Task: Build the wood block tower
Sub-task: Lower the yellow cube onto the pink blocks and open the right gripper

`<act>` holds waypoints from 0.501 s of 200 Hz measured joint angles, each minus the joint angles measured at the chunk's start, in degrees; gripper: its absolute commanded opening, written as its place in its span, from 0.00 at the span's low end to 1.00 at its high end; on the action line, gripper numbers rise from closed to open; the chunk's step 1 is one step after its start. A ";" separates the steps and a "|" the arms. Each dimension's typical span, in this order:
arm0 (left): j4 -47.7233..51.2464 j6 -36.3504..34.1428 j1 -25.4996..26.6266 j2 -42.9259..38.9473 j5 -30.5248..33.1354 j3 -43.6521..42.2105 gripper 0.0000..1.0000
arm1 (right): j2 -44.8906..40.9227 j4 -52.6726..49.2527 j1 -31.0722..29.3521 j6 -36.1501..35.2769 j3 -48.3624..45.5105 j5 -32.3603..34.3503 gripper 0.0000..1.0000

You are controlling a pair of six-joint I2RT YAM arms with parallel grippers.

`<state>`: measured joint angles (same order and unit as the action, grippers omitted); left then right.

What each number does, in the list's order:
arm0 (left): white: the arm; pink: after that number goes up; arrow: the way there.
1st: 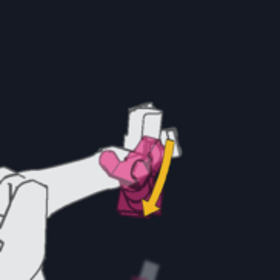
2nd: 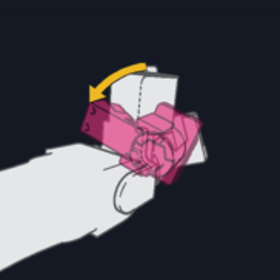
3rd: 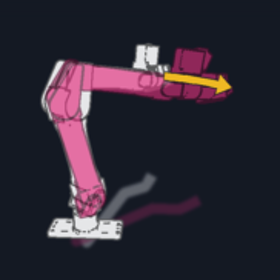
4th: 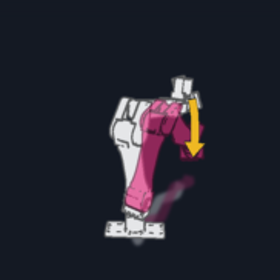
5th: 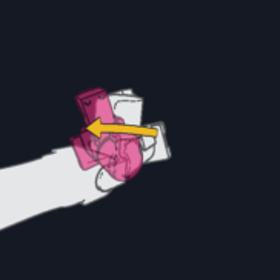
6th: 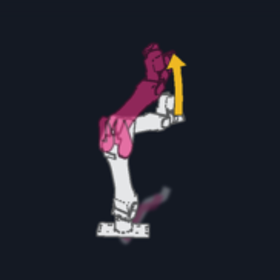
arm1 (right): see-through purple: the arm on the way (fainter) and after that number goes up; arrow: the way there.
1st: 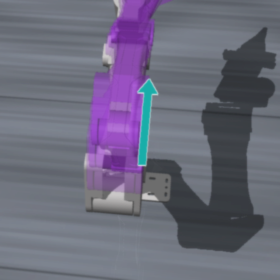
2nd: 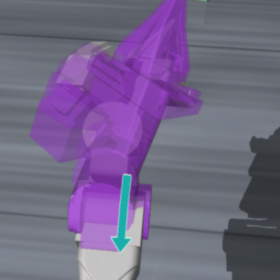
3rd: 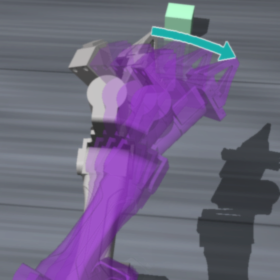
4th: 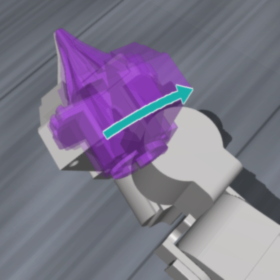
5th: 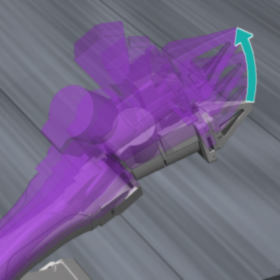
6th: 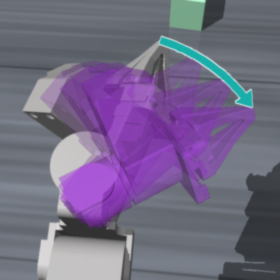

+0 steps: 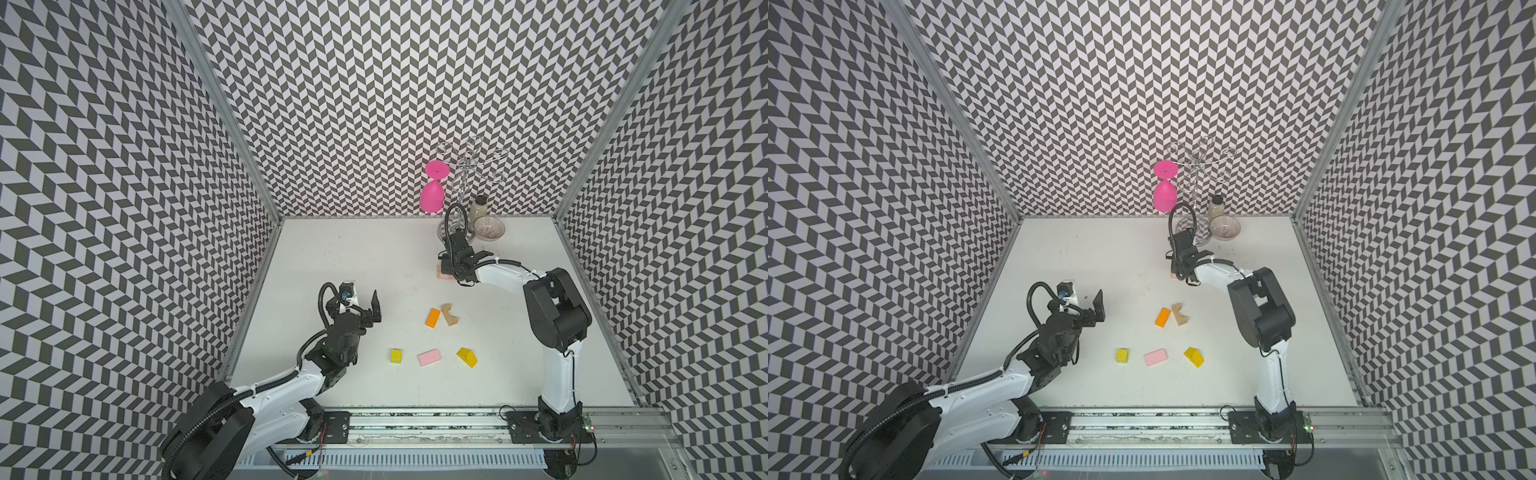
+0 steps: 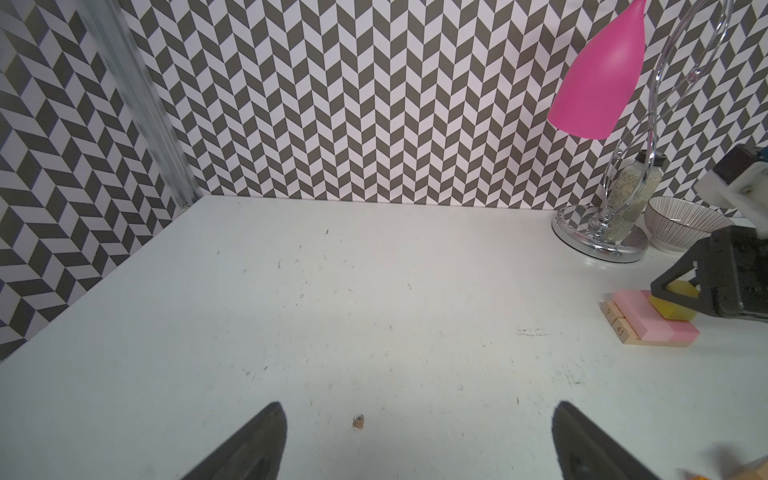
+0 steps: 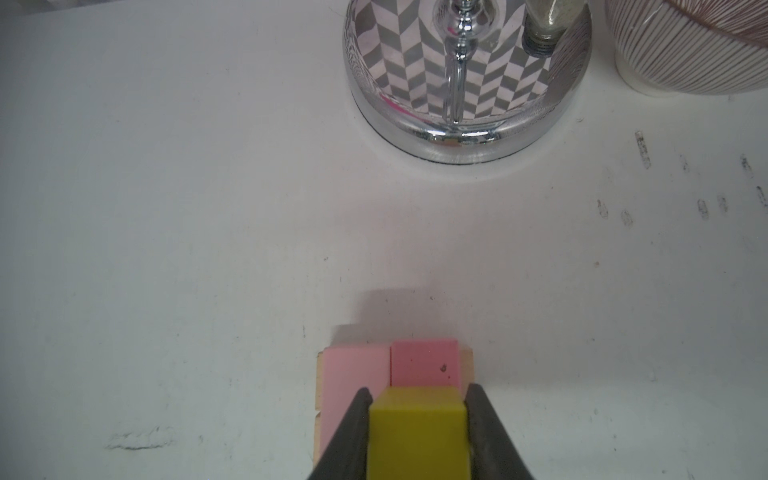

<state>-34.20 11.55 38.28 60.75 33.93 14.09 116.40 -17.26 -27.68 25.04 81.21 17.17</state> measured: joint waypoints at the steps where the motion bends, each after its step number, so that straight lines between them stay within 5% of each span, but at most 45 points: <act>1: 0.00 0.00 0.00 0.00 0.00 0.00 1.00 | 0.00 -0.02 -0.02 0.02 0.00 0.00 0.35; 100: 0.00 -0.15 0.02 0.00 0.35 0.00 1.00 | 0.02 -0.74 -0.09 0.13 0.02 0.57 0.42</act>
<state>-34.20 11.40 38.30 60.75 34.28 14.09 116.42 -18.00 -27.77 25.17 81.23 17.74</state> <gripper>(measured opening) 0.998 0.416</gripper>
